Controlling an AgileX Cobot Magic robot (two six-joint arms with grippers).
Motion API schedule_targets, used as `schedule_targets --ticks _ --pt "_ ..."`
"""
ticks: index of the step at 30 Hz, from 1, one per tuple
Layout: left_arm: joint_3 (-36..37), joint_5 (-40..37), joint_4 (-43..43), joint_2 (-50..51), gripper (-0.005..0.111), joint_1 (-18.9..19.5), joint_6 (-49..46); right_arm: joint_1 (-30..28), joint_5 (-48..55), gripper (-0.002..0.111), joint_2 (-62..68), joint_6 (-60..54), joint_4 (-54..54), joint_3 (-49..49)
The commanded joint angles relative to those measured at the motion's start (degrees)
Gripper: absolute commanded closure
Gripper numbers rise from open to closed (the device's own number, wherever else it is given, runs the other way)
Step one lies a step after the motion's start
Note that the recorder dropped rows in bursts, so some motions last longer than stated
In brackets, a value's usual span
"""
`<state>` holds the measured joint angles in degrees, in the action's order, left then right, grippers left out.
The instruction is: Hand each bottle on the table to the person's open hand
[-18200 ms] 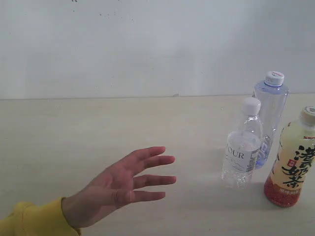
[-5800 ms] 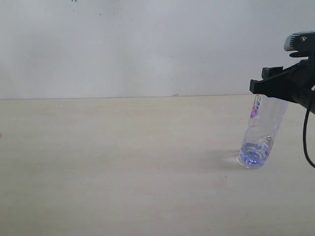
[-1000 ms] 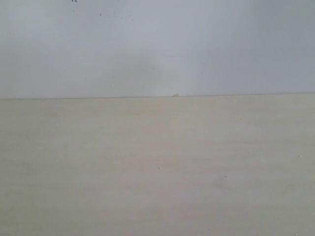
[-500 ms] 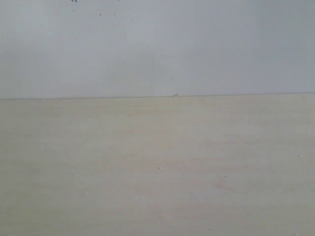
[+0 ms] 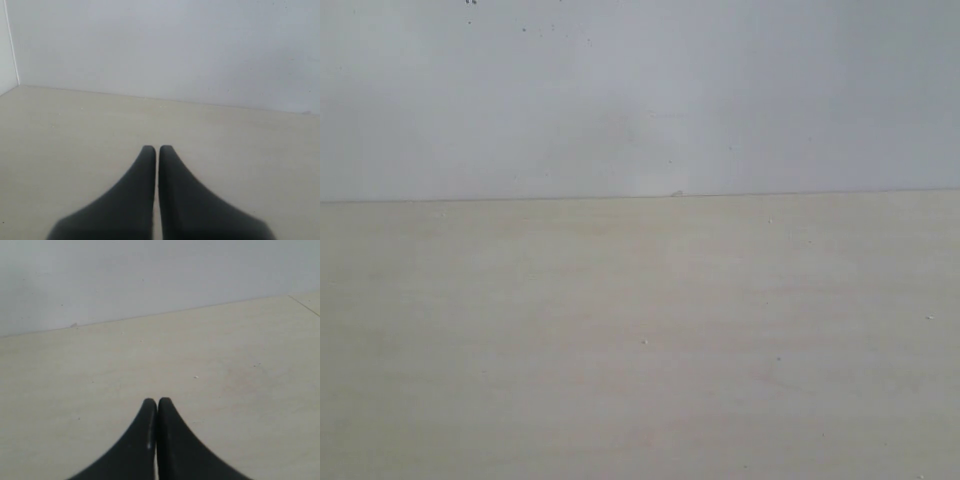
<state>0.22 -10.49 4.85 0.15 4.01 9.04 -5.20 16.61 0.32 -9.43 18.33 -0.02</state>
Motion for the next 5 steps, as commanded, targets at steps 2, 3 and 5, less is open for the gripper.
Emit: schedule_targets --ticks 2,3,5 --pt "-0.22 0.23 0.05 -0.15 0.103 0.15 0.18 -0.33 -0.05 0.108 -0.32 0.18 -0.09 0.02" --pt "-0.22 0.23 0.05 -0.15 0.103 0.15 0.18 -0.33 -0.05 0.108 -0.32 0.18 -0.09 0.02" --pt "-0.22 0.23 0.05 -0.15 0.103 0.15 0.18 -0.33 -0.05 0.108 -0.32 0.08 -0.09 0.02"
